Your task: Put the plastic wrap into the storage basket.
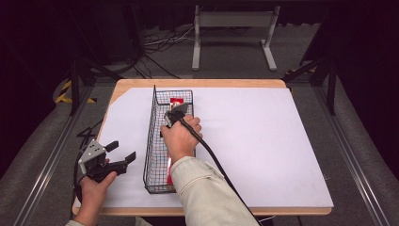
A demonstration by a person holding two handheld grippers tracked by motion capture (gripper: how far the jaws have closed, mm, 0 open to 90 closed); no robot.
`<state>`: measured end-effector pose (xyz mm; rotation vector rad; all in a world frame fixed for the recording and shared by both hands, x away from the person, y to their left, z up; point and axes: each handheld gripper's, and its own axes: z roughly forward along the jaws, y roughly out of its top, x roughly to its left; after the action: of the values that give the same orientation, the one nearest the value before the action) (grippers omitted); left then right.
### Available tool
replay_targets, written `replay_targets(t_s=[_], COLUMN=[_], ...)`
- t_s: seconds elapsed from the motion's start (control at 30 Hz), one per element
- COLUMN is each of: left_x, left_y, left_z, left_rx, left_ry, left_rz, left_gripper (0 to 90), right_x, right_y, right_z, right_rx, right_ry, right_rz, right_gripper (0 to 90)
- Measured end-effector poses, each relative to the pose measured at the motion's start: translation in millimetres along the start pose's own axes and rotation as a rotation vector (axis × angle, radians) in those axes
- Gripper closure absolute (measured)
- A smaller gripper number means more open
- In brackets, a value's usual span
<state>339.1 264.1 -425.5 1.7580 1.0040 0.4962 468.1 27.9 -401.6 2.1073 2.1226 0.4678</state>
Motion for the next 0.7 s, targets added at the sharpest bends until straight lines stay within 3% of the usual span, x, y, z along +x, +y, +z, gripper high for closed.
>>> replay_targets(t_s=[0.23,0.4,0.7], left_x=[0.0,-0.4,-1.3], left_y=[-0.1,0.1,0.7], left_z=[0.3,0.6,2.6], left_rx=[0.0,0.002,0.016], left_ry=[-0.001,-0.002,0.007], left_rz=[-0.001,0.003,0.006], left_gripper=[16.2,16.1,16.1], right_x=[-1.1,-1.1,0.4], right_y=[-0.1,-0.1,2.0], right_z=[0.5,-1.0,-19.3], right_rx=[0.004,0.001,-0.066], right_ry=[0.002,0.039,0.078], right_rz=[-0.01,-0.01,-0.022], right_gripper=[38.2,33.1,27.4])
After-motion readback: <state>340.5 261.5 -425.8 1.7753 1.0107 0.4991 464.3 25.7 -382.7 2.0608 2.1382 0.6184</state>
